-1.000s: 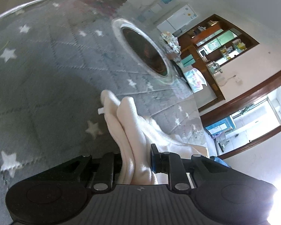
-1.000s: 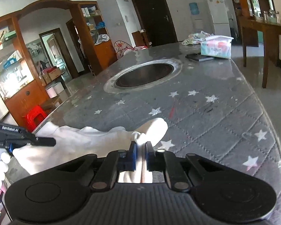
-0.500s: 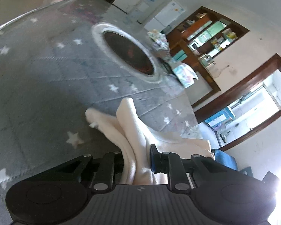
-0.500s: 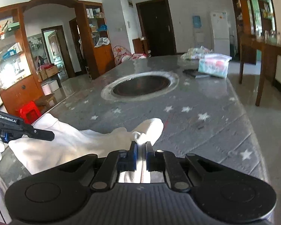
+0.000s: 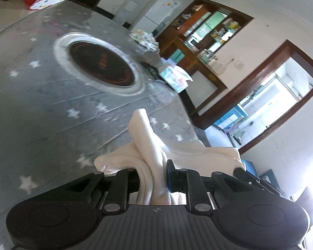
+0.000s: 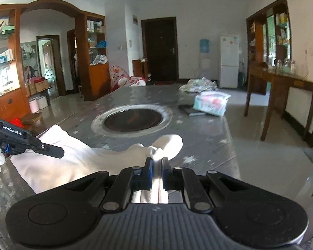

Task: Fold clothes

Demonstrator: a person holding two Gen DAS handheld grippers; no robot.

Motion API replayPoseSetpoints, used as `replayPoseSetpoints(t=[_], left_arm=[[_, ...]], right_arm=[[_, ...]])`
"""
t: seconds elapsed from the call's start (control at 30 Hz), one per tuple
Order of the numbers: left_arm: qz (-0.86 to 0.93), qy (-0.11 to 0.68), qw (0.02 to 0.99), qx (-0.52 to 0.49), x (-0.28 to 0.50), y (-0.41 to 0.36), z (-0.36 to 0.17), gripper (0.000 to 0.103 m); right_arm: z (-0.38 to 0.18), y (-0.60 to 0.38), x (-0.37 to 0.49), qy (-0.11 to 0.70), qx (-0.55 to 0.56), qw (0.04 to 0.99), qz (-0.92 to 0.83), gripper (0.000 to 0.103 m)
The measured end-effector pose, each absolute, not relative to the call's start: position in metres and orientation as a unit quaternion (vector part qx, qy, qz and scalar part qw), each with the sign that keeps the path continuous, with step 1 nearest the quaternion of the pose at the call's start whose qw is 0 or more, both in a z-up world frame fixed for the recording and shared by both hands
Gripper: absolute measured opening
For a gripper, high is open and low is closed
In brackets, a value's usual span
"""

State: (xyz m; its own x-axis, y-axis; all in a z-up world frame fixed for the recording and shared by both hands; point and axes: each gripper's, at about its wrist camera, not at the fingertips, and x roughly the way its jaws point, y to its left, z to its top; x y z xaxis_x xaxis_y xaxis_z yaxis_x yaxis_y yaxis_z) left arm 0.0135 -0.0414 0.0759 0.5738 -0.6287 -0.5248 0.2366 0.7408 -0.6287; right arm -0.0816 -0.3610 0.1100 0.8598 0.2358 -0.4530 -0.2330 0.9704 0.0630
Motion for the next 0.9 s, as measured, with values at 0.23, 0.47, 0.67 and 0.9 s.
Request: replayPoseSetpoints(t=[0.23,0.47,0.67,0.9], left_arm=[[-0.276,0.383,0.849,-0.236,0.027,-0.074,0.092,0.018],[-0.291,0.383,0.852,-0.208,0.035,-0.105,0.103,0.018],[-0.296,0.386,0.854,-0.183,0.043,-0.128,0.108,0.018],[-0.290,0.406,0.849,-0.175,0.049,-0.136,0.095,0.018]], right_arm=[[0.135,-0.383,-0.085,0.209,-0.018,0.974,0.090,0.007],[0.144,-0.399,-0.090,0.204,-0.032,0.976,0.065,0.007],[0.143,-0.410,-0.092,0.206,-0.033,0.977,0.051,0.007],[0.134,-0.416,-0.092,0.218,-0.029,0.975,0.044,0.007]])
